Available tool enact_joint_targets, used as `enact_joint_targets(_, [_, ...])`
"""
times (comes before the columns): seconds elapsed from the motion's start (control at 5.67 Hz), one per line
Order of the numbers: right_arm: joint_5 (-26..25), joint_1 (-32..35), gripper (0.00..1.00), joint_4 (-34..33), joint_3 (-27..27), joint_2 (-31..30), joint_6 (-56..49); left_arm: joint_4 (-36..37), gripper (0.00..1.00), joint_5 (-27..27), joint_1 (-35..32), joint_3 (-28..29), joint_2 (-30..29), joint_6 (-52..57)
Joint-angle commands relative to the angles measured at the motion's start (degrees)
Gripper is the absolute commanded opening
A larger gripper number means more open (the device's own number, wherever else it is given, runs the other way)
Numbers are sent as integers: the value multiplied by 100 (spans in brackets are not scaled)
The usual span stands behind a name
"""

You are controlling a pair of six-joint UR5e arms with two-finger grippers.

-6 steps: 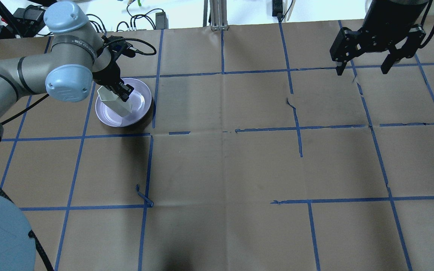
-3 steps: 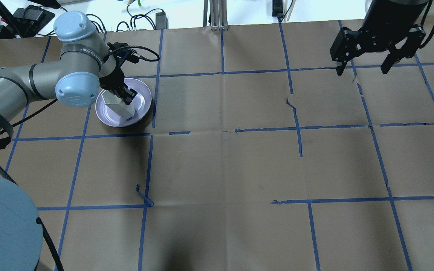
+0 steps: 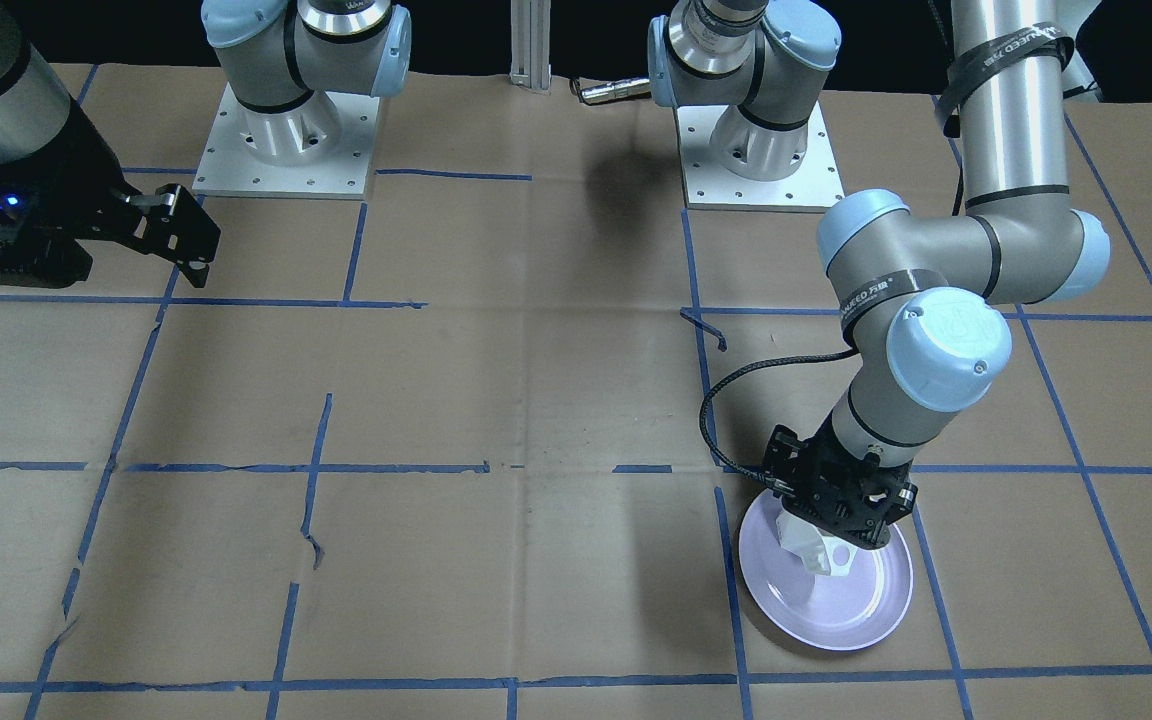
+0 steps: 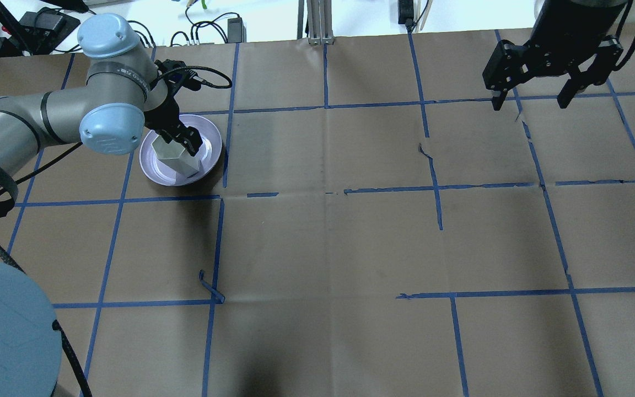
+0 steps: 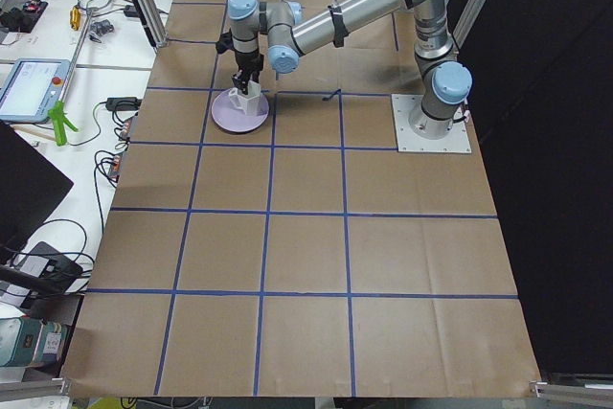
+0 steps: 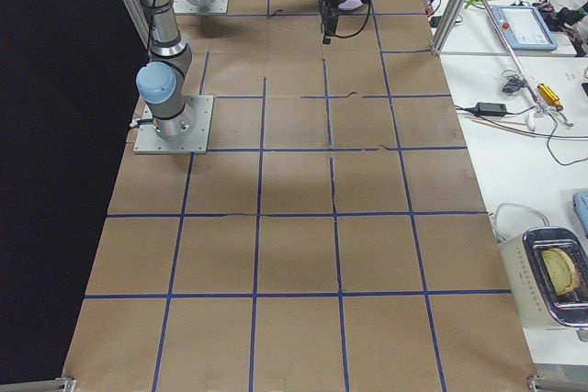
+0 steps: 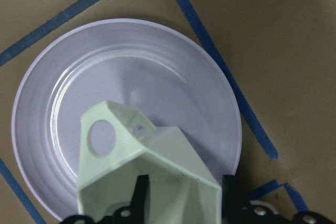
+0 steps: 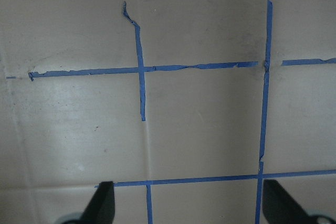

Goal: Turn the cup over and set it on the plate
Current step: 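Open the left gripper and raise it away from the mug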

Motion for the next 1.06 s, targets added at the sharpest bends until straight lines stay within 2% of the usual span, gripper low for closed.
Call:
enact_joint_targets(0.0, [0, 0, 100, 0, 0, 0, 0, -845, 99, -29, -111, 341, 478, -937])
enact_joint_targets(0.35, [0, 0, 100, 0, 0, 0, 0, -2697, 99, -3, -470, 1445, 797, -2412])
enact_joint_targets(0.53, [0, 0, 100, 0, 0, 0, 0, -3341, 99, -46, -577, 1720, 937, -3063])
enact_joint_targets(0.88, [0, 0, 100, 0, 0, 0, 0, -3550, 99, -46, -674, 1557, 1525, -3140])
